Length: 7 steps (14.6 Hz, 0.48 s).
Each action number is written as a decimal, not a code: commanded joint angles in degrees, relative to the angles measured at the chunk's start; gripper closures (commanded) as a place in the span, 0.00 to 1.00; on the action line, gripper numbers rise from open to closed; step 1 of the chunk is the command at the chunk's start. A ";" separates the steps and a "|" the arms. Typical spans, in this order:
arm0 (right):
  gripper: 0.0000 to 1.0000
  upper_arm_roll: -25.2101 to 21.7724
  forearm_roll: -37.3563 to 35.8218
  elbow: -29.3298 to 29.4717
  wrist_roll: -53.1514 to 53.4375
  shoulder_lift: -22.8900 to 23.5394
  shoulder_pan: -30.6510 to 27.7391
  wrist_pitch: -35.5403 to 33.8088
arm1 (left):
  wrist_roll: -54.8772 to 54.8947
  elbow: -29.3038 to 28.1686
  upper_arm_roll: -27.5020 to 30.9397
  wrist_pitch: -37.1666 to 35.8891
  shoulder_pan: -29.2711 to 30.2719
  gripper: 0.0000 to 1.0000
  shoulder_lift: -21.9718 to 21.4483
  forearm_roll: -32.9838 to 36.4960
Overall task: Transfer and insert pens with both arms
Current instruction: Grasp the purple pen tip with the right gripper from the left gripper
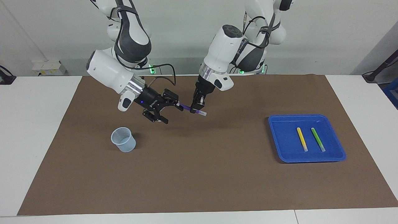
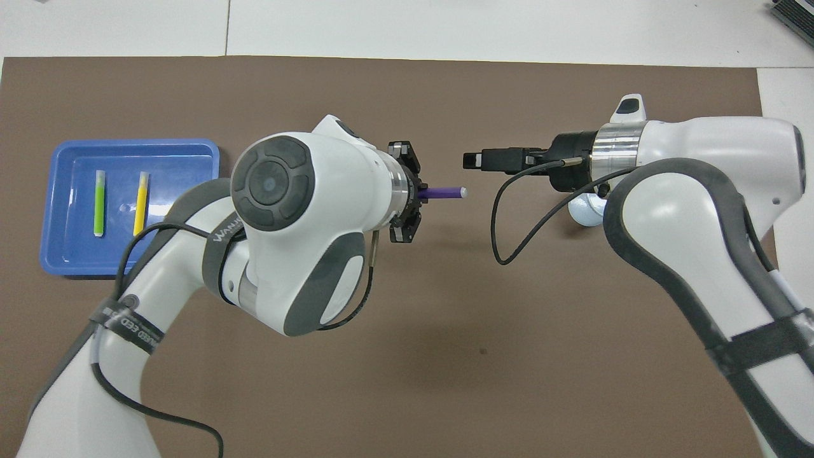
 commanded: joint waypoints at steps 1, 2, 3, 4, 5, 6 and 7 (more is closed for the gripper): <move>0.00 0.10 1.35 1.26 -1.52 -1.03 -3.58 -6.52 | 0.19 -1.37 1.06 1.31 -0.52 1.00 -0.84 -0.78; 0.01 0.10 1.18 1.26 -1.52 -1.48 -4.20 -7.76 | 0.27 -1.46 1.06 1.40 -0.52 1.00 -0.84 -0.78; 0.04 0.10 1.00 1.17 -1.52 -1.83 -4.47 -8.12 | 0.54 -1.46 1.06 1.40 -0.52 1.00 -0.84 -0.78; 0.08 0.10 1.00 1.17 -1.52 -2.01 -4.38 -8.04 | 0.63 -1.54 1.06 1.40 -0.52 1.00 -0.84 -0.78; 0.12 0.10 1.00 1.17 -1.08 -2.01 -4.12 -7.77 | 0.54 -1.63 1.06 1.84 -0.52 1.00 -0.92 -0.78; 0.19 0.10 1.00 1.00 -0.64 -2.10 -3.94 -7.51 | 0.36 -1.72 1.06 3.06 -0.61 1.00 -0.84 -0.78; 0.20 0.18 1.00 0.39 -0.20 -2.27 -3.86 -7.86 | 0.10 -1.81 1.06 4.38 -0.87 1.00 -0.75 -0.78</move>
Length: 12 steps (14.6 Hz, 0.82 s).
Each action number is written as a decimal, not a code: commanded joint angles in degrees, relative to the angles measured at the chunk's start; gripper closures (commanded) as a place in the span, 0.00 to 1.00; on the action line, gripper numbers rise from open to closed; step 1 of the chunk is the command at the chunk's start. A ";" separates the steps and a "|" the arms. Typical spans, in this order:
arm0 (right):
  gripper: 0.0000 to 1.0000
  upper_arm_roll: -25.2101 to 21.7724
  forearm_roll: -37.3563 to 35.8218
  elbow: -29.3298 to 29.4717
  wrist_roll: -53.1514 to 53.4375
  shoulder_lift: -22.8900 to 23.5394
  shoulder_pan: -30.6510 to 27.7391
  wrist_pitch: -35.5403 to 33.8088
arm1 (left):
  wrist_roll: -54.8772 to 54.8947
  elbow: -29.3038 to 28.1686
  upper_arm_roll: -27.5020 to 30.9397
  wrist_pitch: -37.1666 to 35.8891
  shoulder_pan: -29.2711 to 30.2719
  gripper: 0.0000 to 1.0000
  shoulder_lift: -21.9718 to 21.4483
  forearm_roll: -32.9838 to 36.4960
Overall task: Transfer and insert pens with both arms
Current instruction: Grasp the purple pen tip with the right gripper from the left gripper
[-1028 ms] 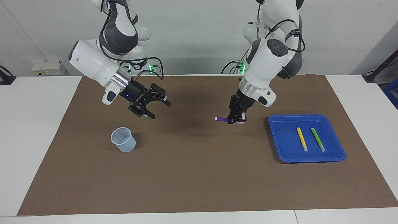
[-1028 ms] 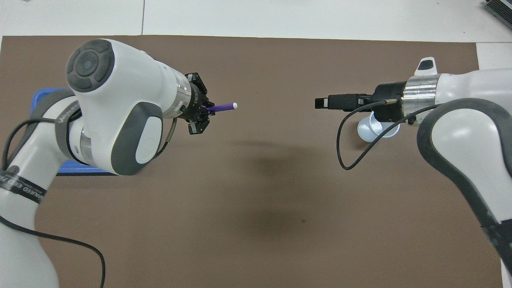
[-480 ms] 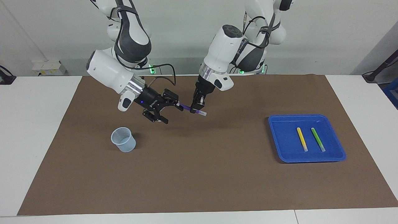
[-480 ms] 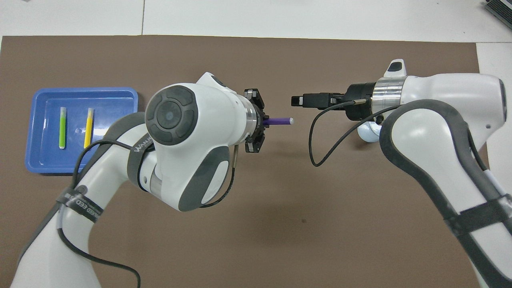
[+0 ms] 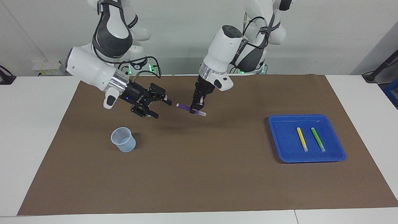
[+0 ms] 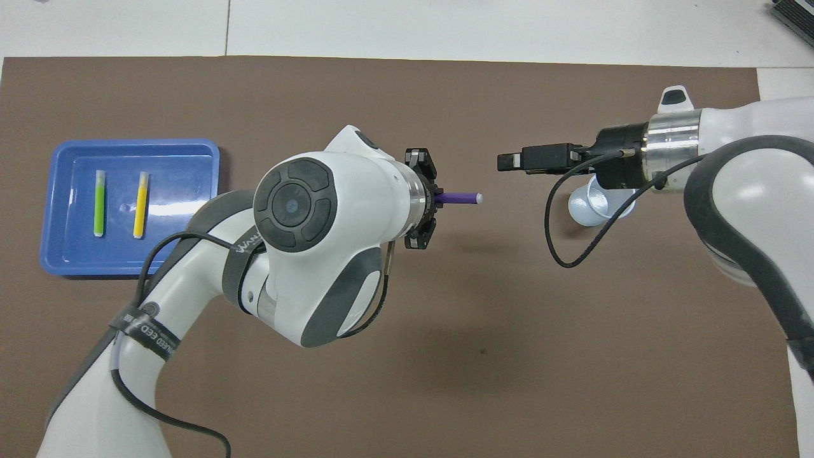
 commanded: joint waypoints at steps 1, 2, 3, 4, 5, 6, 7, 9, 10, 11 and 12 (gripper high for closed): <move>0.20 0.36 1.00 -1.79 0.05 -1.22 0.12 -0.24 | -0.04 -1.71 0.64 3.35 -1.05 1.00 -0.75 -0.78; 0.20 0.44 1.26 -2.49 0.22 -1.57 0.65 0.02 | -0.04 -1.72 0.64 3.44 -1.06 1.00 -0.75 -0.78; 0.20 0.36 1.26 -2.50 0.22 -1.49 1.35 0.20 | -0.13 -1.72 0.64 3.53 -1.14 1.00 -0.66 -0.78; 0.20 0.36 1.26 -2.50 0.22 -1.49 1.53 0.55 | -0.13 -1.72 0.55 3.88 -1.14 1.00 -0.66 -0.78; 0.21 0.36 1.18 -2.50 0.14 -1.49 1.53 0.55 | -0.13 -1.72 0.64 4.75 -1.32 1.00 -0.57 -0.86; 0.28 0.36 1.18 -2.50 -0.04 -1.49 1.53 0.55 | -0.13 -1.72 0.64 5.63 -1.32 1.00 -0.48 -0.87; 0.36 0.36 1.18 -2.41 0.05 -1.49 1.62 0.55 | -0.13 -1.72 0.64 6.08 -1.32 1.00 -0.48 -0.78; 0.44 0.44 0.91 -2.50 0.22 -1.49 1.97 0.64 | -0.13 -1.72 0.55 6.78 -1.32 1.00 -0.40 -0.87; 0.46 0.36 0.91 -2.50 0.31 -1.49 2.41 0.55 | -0.21 -1.80 0.55 7.91 -1.32 1.00 -0.31 -0.87; 0.47 0.36 0.83 -2.50 0.31 -1.49 2.50 0.64 | -0.21 -2.15 0.55 8.53 -1.41 1.00 -0.31 -0.87; 0.49 0.36 0.83 -2.50 0.31 -1.49 2.59 0.90 | -0.21 -2.24 0.55 8.71 -1.41 1.00 -0.31 -0.87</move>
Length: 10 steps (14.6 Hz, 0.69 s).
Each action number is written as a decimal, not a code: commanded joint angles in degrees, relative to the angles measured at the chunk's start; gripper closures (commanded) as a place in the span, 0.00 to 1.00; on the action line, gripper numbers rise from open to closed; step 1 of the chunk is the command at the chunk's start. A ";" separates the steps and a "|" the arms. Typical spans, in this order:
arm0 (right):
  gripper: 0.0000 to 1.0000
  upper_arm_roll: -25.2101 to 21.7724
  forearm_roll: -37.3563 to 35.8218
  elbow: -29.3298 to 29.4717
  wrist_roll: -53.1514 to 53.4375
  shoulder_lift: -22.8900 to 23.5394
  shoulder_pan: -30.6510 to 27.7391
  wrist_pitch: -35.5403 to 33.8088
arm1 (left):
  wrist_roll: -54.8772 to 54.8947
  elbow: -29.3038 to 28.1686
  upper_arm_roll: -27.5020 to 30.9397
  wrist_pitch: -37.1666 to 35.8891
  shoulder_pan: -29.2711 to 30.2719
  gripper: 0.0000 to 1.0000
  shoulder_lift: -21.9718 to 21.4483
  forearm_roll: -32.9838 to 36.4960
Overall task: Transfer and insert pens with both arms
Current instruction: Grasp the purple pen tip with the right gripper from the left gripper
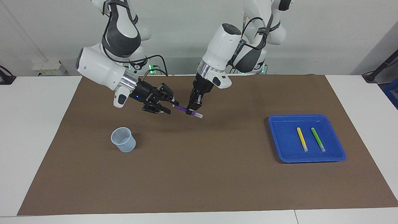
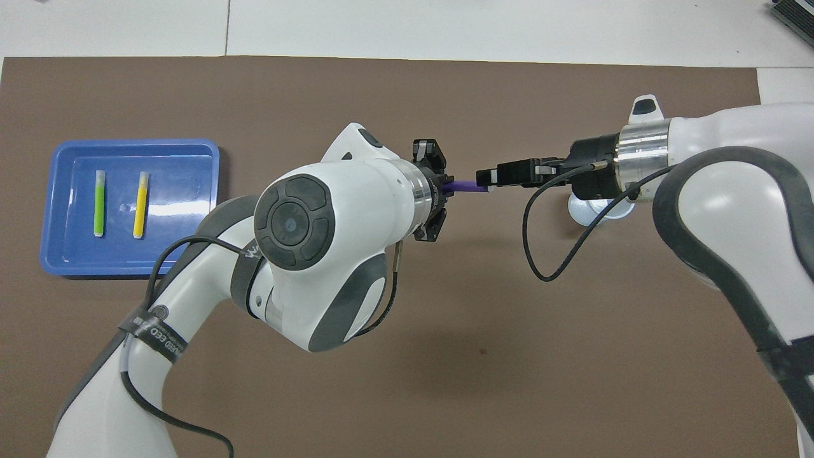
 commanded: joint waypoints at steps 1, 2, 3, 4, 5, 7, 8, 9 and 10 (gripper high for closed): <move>0.49 0.07 0.74 -1.53 0.24 -1.34 0.28 1.46 | -0.21 -1.40 0.67 2.45 -0.81 1.00 -0.38 -0.86; 0.49 0.07 0.74 -1.53 0.33 -1.34 0.62 1.81 | -0.38 -1.48 0.67 3.23 -0.81 1.00 -0.38 -0.86; 0.49 0.07 0.74 -1.53 0.33 -1.34 1.15 1.90 | -0.64 -1.49 0.67 3.59 -0.81 1.00 -0.29 -0.86; 0.52 0.07 0.65 -1.53 0.33 -1.34 1.16 1.90 | -0.73 -1.57 0.67 3.59 -0.81 1.00 -0.38 -0.86; 0.54 0.07 0.65 -1.53 0.33 -1.34 1.16 1.90 | -0.73 -1.57 0.67 3.59 -0.81 1.00 -0.38 -0.86; 0.56 0.07 0.65 -1.53 0.33 -1.25 1.16 3.04 | -0.73 -1.49 0.67 3.68 -0.81 1.00 -0.29 -0.86; 0.59 0.07 0.65 -1.53 0.07 -1.25 1.16 4.00 | -0.73 -1.57 0.67 3.77 -0.81 1.00 -0.29 -0.86; 0.61 0.07 0.65 -1.53 0.07 -1.25 1.24 4.36 | -0.73 -1.57 0.67 3.77 -0.81 1.00 -0.38 -0.86; 0.65 0.07 0.65 -1.53 0.07 -1.25 1.24 4.36 | -0.73 -1.57 0.67 3.77 -0.81 1.00 -0.38 -0.86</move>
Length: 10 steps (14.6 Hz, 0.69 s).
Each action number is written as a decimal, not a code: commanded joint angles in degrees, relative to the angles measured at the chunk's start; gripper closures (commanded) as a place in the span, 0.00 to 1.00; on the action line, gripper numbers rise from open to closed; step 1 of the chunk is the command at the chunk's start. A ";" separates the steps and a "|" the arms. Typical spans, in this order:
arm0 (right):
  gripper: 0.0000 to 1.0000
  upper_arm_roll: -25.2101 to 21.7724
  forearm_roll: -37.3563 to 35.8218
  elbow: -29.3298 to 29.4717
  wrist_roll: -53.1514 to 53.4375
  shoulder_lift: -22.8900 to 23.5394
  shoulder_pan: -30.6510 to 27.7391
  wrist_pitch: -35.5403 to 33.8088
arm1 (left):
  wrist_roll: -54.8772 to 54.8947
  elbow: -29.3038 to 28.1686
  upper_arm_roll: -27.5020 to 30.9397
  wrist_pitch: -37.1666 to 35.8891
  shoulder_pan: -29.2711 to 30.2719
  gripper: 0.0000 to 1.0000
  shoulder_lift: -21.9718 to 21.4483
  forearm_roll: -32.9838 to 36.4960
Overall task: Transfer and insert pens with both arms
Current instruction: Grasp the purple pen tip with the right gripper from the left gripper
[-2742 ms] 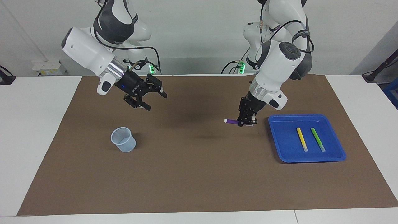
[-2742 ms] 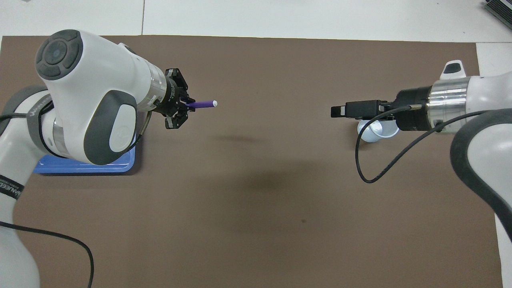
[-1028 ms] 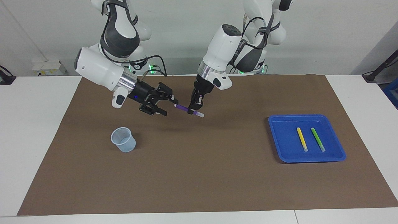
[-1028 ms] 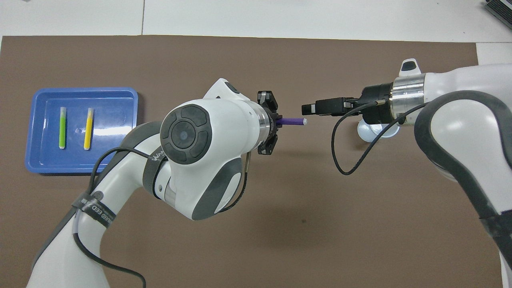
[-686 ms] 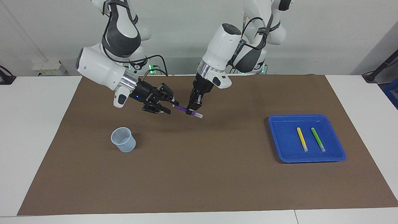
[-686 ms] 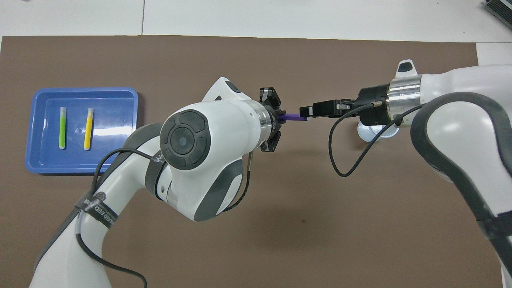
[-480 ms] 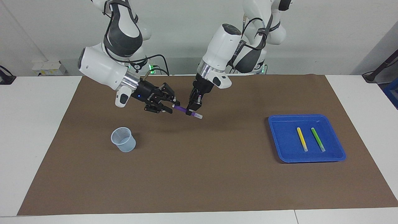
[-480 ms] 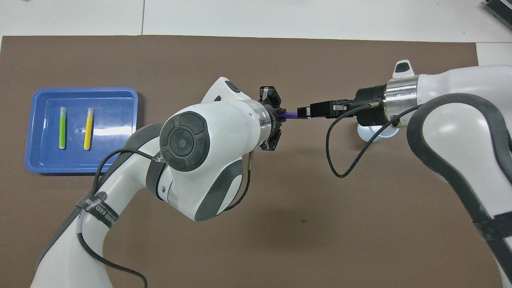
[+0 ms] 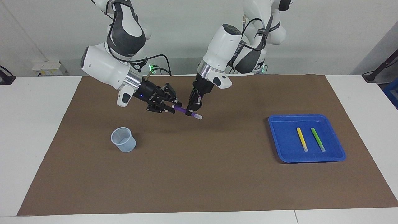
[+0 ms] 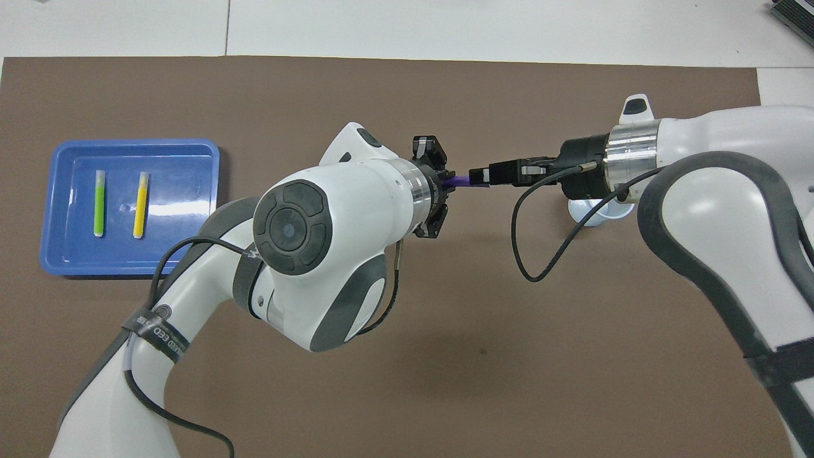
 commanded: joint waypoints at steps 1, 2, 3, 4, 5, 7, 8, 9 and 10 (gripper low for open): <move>0.68 0.09 0.65 -1.50 -0.03 -1.22 0.01 1.24 | -0.63 -1.02 0.67 1.52 -0.80 1.00 -0.35 -0.86; 0.70 0.09 0.65 -1.50 -0.03 -1.22 0.01 1.24 | -0.63 -0.93 0.67 1.61 -0.80 1.00 -0.35 -0.86; 0.70 0.09 0.65 -1.50 0.06 -1.22 0.01 1.24 | -0.63 -0.93 0.67 1.61 -0.80 1.00 -0.35 -0.86; 0.70 0.09 0.56 -1.59 0.06 -1.22 0.01 1.24 | -0.63 -0.93 0.67 1.61 -0.80 1.00 -0.35 -0.86; 0.70 0.09 0.65 -1.59 0.15 -1.22 0.01 1.24 | -0.71 -0.93 0.67 1.61 -0.80 1.00 -0.35 -0.86; 0.70 0.09 0.65 -1.67 0.15 -1.22 0.10 1.32 | -0.72 -1.02 0.67 2.66 -0.80 1.00 -0.27 -0.86; 0.70 0.09 0.65 -1.85 0.15 -1.22 0.19 1.67 | -0.80 -1.02 0.67 2.92 -0.80 1.00 -0.27 -0.86; 0.69 0.09 0.65 -2.11 0.23 -1.31 1.06 1.85 | -0.80 -1.02 0.67 2.93 -0.80 1.00 -0.27 -0.86; 0.69 0.09 0.65 -2.11 0.23 -1.22 1.24 2.46 | -0.80 -1.02 0.67 2.93 -0.80 1.00 -0.27 -0.86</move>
